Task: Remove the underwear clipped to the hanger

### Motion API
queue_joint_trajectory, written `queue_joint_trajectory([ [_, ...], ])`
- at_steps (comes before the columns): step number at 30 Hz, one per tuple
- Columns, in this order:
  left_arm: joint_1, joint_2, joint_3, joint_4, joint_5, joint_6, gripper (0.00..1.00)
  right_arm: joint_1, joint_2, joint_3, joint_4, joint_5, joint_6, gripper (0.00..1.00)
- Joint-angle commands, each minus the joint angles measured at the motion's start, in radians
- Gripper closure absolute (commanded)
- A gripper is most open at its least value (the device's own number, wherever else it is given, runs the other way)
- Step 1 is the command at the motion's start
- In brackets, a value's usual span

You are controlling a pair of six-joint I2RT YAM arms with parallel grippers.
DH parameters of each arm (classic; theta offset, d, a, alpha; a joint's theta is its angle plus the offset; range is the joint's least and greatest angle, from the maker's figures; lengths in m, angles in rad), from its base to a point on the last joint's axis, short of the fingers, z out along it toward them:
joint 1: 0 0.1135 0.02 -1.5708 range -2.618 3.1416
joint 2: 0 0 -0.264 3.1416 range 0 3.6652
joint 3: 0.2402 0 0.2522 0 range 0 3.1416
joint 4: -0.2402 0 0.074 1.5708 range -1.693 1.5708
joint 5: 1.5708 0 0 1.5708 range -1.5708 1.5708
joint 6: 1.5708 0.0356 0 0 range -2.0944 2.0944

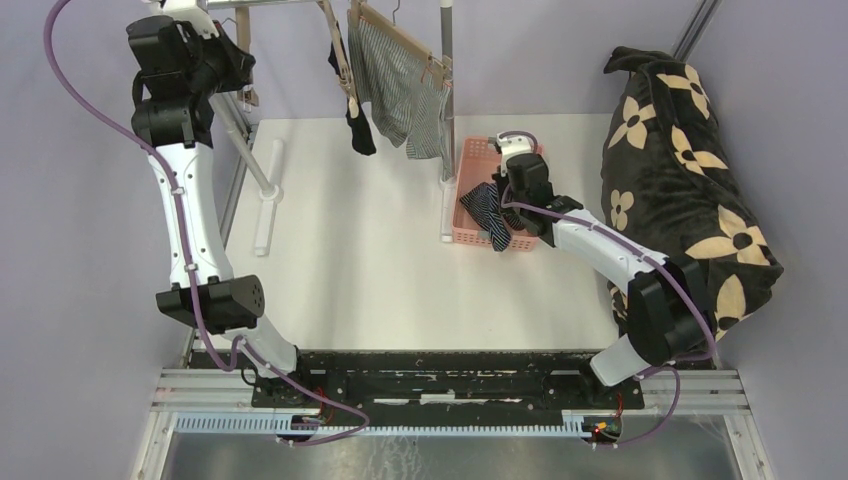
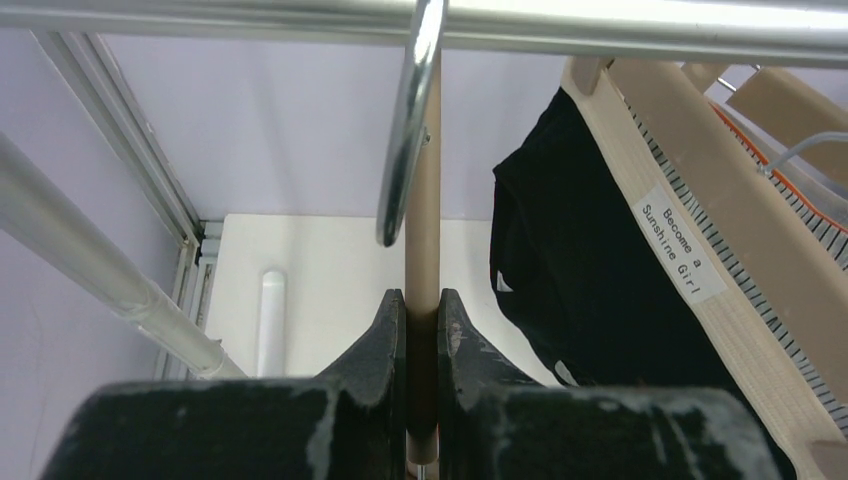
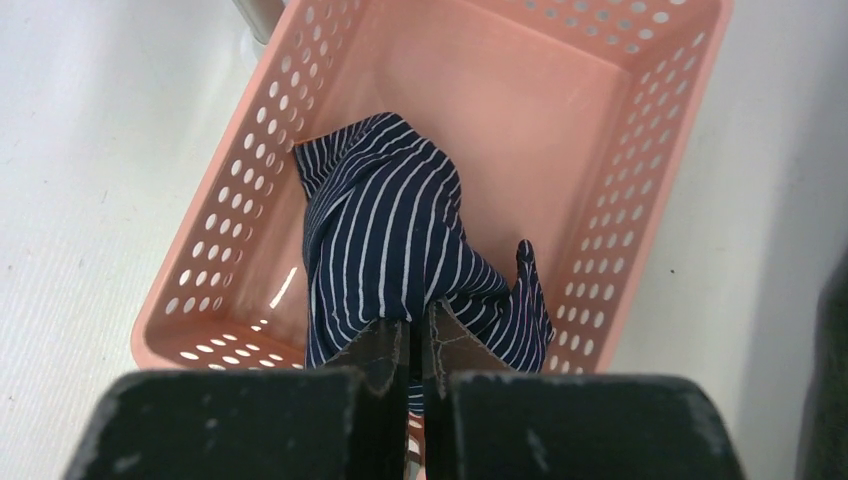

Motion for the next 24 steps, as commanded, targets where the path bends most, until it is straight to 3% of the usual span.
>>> queue_joint_trajectory([
  [1, 0.009, 0.028, 0.051, 0.128, 0.000, -0.056, 0.97, -0.002, 0.012, 0.010, 0.092, -0.043, 0.014, 0.99],
  [17, 0.031, 0.151, 0.115, 0.139, 0.007, -0.135, 0.97, -0.002, 0.024, -0.028, 0.118, -0.083, 0.018, 0.99],
  [19, 0.032, 0.150, 0.108, 0.131, 0.004, -0.128, 0.90, -0.002, 0.028, -0.027, 0.121, -0.080, 0.019, 1.00],
  [21, 0.033, 0.137, 0.090, 0.138, 0.008, -0.122, 0.72, -0.003, 0.034, -0.024, 0.118, -0.070, 0.017, 0.99],
  [24, 0.033, 0.106, 0.055, 0.165, 0.018, -0.120, 0.66, -0.003, 0.042, -0.024, 0.120, -0.047, 0.014, 0.99],
])
